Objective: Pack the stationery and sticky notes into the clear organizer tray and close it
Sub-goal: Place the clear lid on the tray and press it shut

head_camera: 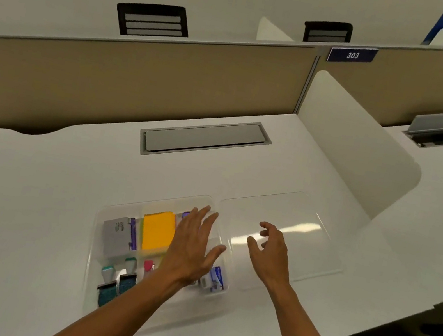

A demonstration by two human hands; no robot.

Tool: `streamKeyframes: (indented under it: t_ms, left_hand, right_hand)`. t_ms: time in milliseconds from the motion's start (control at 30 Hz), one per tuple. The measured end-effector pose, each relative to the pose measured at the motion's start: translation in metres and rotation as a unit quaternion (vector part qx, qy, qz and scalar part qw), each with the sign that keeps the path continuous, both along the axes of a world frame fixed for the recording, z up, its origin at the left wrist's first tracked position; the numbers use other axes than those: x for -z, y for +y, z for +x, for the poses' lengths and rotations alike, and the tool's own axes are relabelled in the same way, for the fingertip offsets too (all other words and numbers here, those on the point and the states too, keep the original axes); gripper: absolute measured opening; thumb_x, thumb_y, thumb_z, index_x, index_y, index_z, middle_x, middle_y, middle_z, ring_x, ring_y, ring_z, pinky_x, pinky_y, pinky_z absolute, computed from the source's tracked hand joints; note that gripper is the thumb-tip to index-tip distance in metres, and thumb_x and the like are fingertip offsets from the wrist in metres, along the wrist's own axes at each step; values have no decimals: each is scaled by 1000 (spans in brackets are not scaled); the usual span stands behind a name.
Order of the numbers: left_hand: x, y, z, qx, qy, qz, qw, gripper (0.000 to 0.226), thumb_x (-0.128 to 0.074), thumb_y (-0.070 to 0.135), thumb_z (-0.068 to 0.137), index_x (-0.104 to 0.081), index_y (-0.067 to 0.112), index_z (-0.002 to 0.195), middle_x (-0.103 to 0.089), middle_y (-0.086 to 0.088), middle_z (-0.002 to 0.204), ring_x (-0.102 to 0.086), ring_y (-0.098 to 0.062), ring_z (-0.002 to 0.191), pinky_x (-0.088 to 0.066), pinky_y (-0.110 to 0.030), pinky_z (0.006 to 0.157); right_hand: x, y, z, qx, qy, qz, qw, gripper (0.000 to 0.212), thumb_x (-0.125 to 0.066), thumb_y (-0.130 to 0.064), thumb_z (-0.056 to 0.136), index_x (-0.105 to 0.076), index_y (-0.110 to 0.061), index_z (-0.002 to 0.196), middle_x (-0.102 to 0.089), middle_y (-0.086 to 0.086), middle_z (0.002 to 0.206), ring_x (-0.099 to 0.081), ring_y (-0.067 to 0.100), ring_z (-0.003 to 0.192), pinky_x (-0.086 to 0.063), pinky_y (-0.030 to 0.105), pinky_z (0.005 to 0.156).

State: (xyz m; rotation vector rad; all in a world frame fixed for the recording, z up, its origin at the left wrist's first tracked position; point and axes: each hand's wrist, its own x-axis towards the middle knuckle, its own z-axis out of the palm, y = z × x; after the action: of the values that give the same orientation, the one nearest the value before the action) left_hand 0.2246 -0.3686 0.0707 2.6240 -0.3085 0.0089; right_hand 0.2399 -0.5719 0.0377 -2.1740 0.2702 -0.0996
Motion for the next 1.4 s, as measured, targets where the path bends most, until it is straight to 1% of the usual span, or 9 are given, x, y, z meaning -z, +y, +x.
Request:
streamKeyframes:
  t_ms: [100, 267, 533, 667, 800, 867, 1033, 1233, 1400]
  left_hand:
    - [1, -32, 6, 5, 29, -38, 999, 86, -51, 54, 91, 1, 24, 153, -3, 3, 162, -3, -17, 149, -8, -34, 119]
    - [3, -74, 14, 2, 74, -88, 993, 86, -55, 46, 91, 1, 23, 152, -3, 3, 162, -8, -17, 148, -10, -29, 115]
    - [18, -115, 17, -59, 215, -116, 968, 88, -59, 43, 90, -2, 16, 152, 1, -4, 161, -8, -23, 148, -18, -37, 117]
    - [23, -128, 19, -145, 284, -184, 930, 88, -64, 38, 88, -9, 13, 151, -4, -10, 161, -16, -28, 146, -25, -40, 117]
    - [22, -141, 22, -226, 310, -202, 901, 89, -67, 34, 86, -9, 15, 151, 6, -12, 160, 1, -40, 146, -16, -51, 118]
    - [23, -144, 23, -243, 327, -196, 892, 93, -69, 34, 84, -7, 15, 151, 10, -12, 160, 6, -41, 146, -15, -52, 118]
    - [29, -146, 19, -211, 354, -145, 900, 101, -72, 42, 81, -5, 16, 152, 21, -15, 158, 11, -39, 146, -14, -54, 118]
    - [23, -139, 26, -218, 361, -260, 868, 98, -74, 50, 75, -16, 26, 150, 2, -8, 160, -6, -34, 145, -23, -53, 115]
    - [13, -130, 34, -189, 321, -330, 867, 92, -70, 49, 78, -16, 30, 150, -15, -3, 160, -23, -29, 143, -29, -49, 114]
  right_hand:
    - [2, -30, 5, 9, 25, -7, 1000, 53, -70, -32, 87, -45, -26, 133, -51, 0, 124, -55, 18, 106, -50, 31, 84]
    - [9, -75, 11, 4, 71, -53, 996, 68, -73, -36, 82, -39, -25, 140, -43, 8, 137, -45, 27, 125, -45, 40, 99]
    - [18, -115, 15, 40, 114, -129, 984, 81, -69, -39, 83, -24, -21, 148, -35, 16, 144, -40, 37, 126, -40, 44, 101]
    - [22, -130, 17, 60, 124, -168, 976, 92, -69, -39, 83, -12, -20, 152, -27, 16, 152, -32, 38, 135, -35, 47, 106]
    - [29, -142, 22, 42, 196, -185, 962, 97, -66, -44, 85, -1, -19, 153, -6, 17, 160, -7, 39, 147, -20, 48, 116]
    - [31, -144, 21, 39, 217, -198, 955, 98, -63, -47, 85, 2, -20, 153, -2, 18, 161, -4, 39, 147, -18, 48, 117]
    - [27, -147, 23, 46, 218, -240, 945, 103, -66, -59, 76, -5, -23, 151, -26, 17, 150, -27, 38, 134, -30, 47, 107]
    - [17, -161, 25, 63, 263, -258, 928, 99, -70, -64, 71, -18, -27, 147, -36, 17, 138, -38, 37, 125, -32, 49, 102]
    - [-8, -178, 28, 102, 219, -174, 955, 81, -75, -51, 77, -36, -24, 143, -34, 19, 137, -37, 38, 124, -38, 47, 101]
